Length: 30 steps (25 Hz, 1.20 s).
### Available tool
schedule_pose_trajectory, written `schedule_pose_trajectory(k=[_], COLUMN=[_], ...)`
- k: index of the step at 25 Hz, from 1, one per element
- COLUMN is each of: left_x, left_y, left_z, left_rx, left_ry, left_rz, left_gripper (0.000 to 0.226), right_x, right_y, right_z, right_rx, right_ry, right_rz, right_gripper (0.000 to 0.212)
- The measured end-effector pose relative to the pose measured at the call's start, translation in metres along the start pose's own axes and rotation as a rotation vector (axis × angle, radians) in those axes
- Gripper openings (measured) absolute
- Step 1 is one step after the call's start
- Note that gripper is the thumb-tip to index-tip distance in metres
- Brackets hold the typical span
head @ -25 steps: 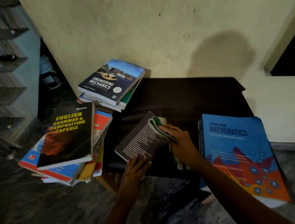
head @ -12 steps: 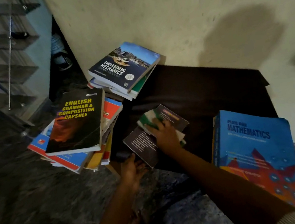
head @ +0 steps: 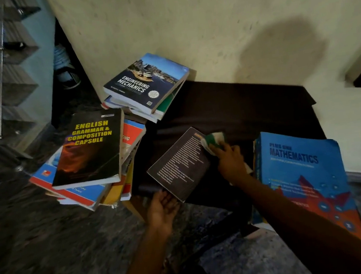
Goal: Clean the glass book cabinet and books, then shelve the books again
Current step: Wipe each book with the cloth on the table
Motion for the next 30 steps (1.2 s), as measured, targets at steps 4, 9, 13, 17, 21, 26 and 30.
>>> schedule_pose_trajectory(k=[4,9,13,17,21,26,30], left_x=[0.0,0.0,-0.002,0.009,0.06,0.069,0.064], left_y=[0.0,0.003,0.006,0.001,-0.014,-0.047,-0.051], left_z=[0.0,-0.001,-0.007,-0.025,-0.03,-0.025,-0.026], left_rx=[0.025,0.058,0.146,0.807,1.02,0.95,1.041], left_ry=[-0.071,-0.085,-0.302,-1.208,-1.695,-2.043,-2.033], left_rz=[0.027,0.05,0.069,0.065,0.235,0.298,0.371], left_gripper=[0.023,0.026,0.016,0.029,0.059,0.079,0.055], right_x=[0.021,0.048,0.031,-0.04,-0.094,-0.091,-0.062], right_y=[0.045,0.102,0.086,0.035,-0.031,-0.111,-0.142], right_z=[0.028,0.056,0.04,0.01,-0.009,-0.017,-0.023], right_rx=[-0.156,-0.301,-0.393,-0.3,-0.245,-0.182,-0.065], right_ry=[-0.019,-0.075,-0.168,-0.425,-0.256,-0.052,-0.053], right_rz=[-0.148,0.015,0.099,-0.071,-0.119,-0.07,-0.004], right_gripper=[0.059,0.056,0.078,0.049,0.043,0.046,0.05])
Point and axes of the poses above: each hand's wrist, its own y-axis away from the middle knuckle, its own x-axis out of the palm, z = x × y, the point moved 3 cm from there along -y, towards the middle knuckle, and after that the axes turned 3 degrees about x, right-handed, at the moved point
